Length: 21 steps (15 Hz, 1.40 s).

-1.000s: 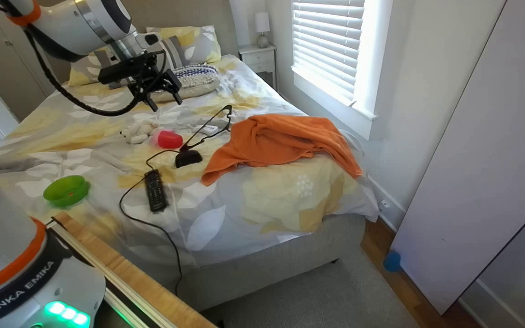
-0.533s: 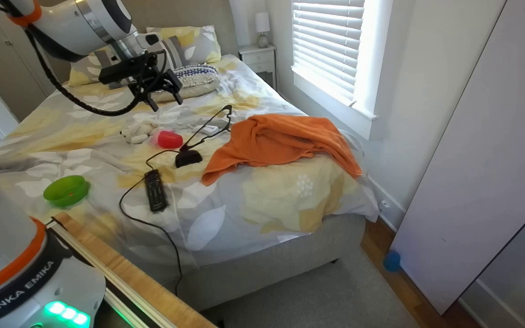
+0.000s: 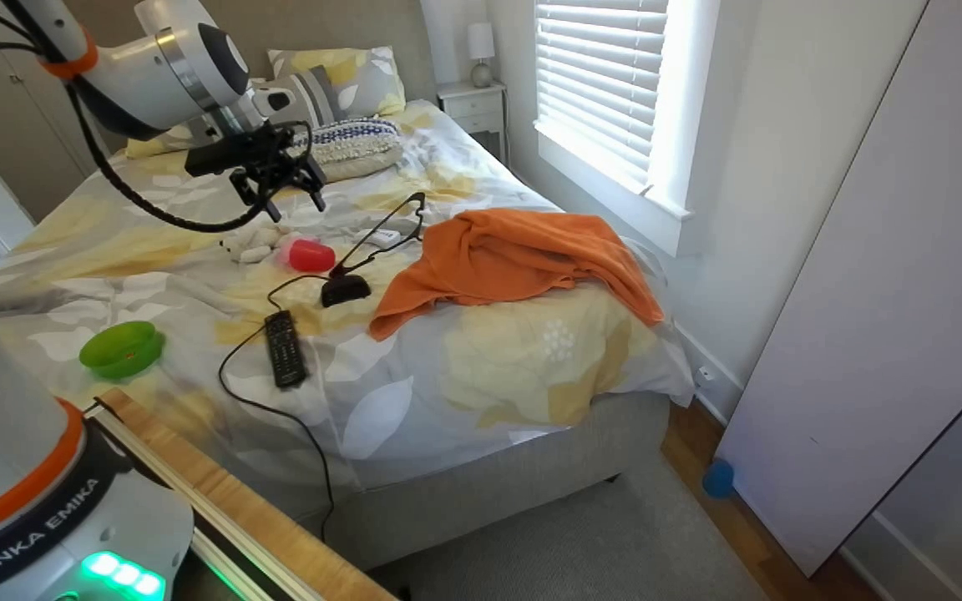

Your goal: Press a button on the bedside alarm clock radio that is on the bed

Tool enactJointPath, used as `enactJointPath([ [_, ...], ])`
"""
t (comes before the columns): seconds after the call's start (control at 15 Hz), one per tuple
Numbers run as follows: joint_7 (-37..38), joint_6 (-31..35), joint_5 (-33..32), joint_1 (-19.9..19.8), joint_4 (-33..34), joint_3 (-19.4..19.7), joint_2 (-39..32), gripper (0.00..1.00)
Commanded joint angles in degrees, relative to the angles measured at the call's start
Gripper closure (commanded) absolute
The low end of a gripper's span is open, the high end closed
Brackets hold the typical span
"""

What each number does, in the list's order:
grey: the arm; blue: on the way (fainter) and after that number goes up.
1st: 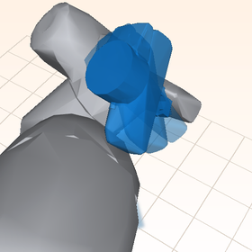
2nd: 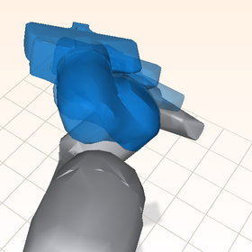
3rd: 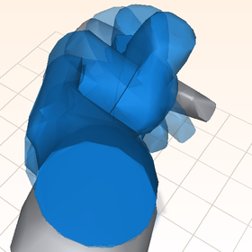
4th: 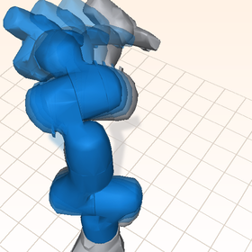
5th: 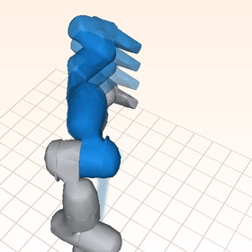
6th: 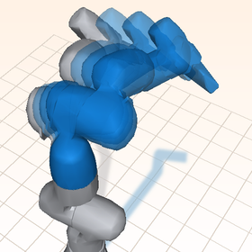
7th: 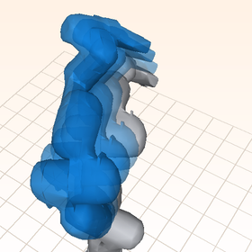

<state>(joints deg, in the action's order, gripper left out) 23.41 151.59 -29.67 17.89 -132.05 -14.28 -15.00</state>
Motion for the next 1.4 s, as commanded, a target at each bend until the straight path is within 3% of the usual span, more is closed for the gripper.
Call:
enactJointPath([
  [0.0,0.1,1.9,-1.6,3.7,4.6,4.1,-6.3,0.32],
  [0.53,-0.5,5.9,0.8,8.1,10.6,10.1,-15.3,0.96],
  [0.67,-1.1,6.7,1.8,8.7,11.6,10.6,-17.3,1.0],
  [1.0,-3.0,7.6,5.4,9.2,13.2,10.3,-20.6,1.0],
  [1.33,-3.4,11.2,6.7,10.9,14.6,12.4,-23.2,1.0],
])
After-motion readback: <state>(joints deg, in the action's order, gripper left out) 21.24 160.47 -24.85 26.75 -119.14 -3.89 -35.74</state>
